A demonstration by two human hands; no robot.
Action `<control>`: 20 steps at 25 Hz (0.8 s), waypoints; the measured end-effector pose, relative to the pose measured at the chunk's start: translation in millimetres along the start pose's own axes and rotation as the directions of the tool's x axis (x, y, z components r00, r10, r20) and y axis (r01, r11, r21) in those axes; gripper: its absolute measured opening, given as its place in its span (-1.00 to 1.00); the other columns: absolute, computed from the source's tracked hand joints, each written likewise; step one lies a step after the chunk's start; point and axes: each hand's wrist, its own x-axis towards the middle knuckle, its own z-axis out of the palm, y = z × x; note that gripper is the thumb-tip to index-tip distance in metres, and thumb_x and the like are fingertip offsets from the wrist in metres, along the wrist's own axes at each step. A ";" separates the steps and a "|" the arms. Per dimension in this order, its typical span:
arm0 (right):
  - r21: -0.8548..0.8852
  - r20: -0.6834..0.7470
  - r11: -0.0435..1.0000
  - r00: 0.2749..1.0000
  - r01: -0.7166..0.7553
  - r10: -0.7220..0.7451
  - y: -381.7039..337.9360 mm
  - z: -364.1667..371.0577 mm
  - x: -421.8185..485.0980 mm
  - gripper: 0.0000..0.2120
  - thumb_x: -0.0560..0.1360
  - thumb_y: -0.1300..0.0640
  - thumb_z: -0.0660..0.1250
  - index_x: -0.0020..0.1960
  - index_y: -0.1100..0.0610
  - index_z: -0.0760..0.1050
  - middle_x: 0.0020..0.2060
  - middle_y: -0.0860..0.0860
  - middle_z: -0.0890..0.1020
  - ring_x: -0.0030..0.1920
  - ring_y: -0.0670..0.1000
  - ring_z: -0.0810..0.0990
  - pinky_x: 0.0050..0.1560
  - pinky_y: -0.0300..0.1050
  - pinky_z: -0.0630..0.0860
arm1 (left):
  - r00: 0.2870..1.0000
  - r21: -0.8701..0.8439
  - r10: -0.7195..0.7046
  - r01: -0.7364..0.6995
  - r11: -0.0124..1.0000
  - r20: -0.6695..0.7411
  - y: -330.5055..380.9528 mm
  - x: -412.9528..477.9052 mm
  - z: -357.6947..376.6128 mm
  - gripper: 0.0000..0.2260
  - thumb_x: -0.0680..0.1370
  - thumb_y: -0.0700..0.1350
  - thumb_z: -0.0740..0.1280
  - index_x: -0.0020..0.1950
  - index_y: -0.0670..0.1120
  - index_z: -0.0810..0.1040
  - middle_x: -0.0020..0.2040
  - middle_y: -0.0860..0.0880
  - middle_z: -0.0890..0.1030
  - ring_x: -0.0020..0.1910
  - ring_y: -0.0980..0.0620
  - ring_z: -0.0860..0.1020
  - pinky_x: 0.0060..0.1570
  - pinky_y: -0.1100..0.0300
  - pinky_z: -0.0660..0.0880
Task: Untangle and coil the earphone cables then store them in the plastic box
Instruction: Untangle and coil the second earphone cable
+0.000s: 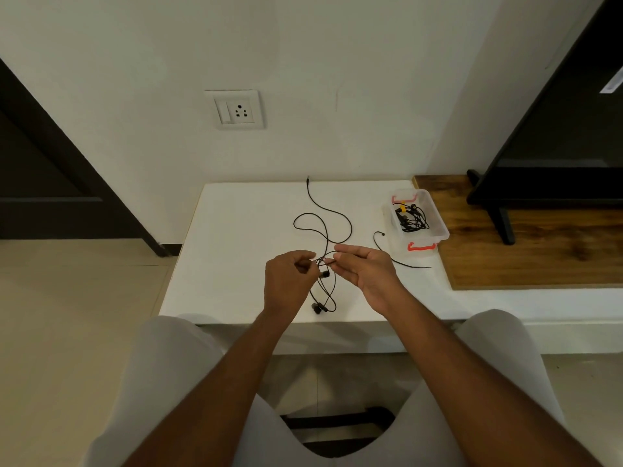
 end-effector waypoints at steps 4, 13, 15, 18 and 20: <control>-0.019 -0.082 0.998 0.995 -0.058 0.056 2.4 1.1 1.3 -0.83 0.51 0.41 0.32 0.08 0.31 0.58 -0.14 0.21 0.69 -0.11 0.12 0.73 -0.04 -0.15 0.65 | 1.000 -0.012 -0.024 0.023 1.000 -0.002 1.0 -2.5 0.5 -0.89 0.45 -0.28 0.38 -0.12 -0.13 0.68 -0.32 0.08 0.64 -0.36 0.21 0.58 -0.26 0.40 0.49; -0.151 -0.118 0.979 0.986 -0.139 0.122 2.4 2.9 -0.6 -0.90 0.52 0.30 0.36 -0.01 0.30 0.62 -0.05 0.18 0.63 -0.22 0.11 0.70 -0.22 -0.16 0.64 | 0.804 -0.580 -0.400 0.595 0.556 0.441 3.4 5.1 -9.7 -0.83 0.53 -0.20 0.16 -0.26 -0.11 0.43 -0.09 -0.12 0.58 -0.24 0.03 0.48 -0.21 0.12 0.35; -0.167 -0.110 0.974 0.985 -0.151 0.134 1.6 3.8 -0.8 -0.90 0.53 0.30 0.32 -0.03 0.29 0.60 -0.11 0.14 0.61 -0.23 0.11 0.70 -0.22 -0.15 0.64 | 0.827 -0.616 -0.375 0.562 0.552 0.418 5.0 4.9 -10.7 -0.82 0.56 -0.12 0.26 -0.23 -0.11 0.50 -0.15 -0.09 0.58 -0.21 0.05 0.51 -0.20 0.15 0.37; -0.177 -0.128 0.970 0.981 -0.169 0.148 1.2 6.4 0.3 -0.88 0.52 0.30 0.25 -0.08 0.29 0.57 -0.21 0.12 0.50 -0.31 0.10 0.66 -0.25 -0.11 0.63 | 0.826 -0.655 -0.314 0.563 0.505 0.468 8.8 4.6 -10.9 -0.76 0.59 -0.02 0.29 -0.23 -0.09 0.48 -0.22 0.00 0.54 -0.23 0.09 0.53 -0.20 0.16 0.35; -0.168 -0.140 0.969 0.977 -0.181 0.159 0.1 5.5 0.8 -0.84 0.49 0.32 0.20 -0.14 0.27 0.55 -0.20 0.12 0.46 -0.35 0.09 0.60 -0.29 -0.10 0.61 | 0.846 -0.717 -0.257 0.532 0.451 0.467 6.6 4.8 -11.0 -0.74 0.63 0.03 0.23 -0.20 -0.06 0.44 -0.28 0.03 0.46 -0.34 0.10 0.40 -0.24 0.17 0.31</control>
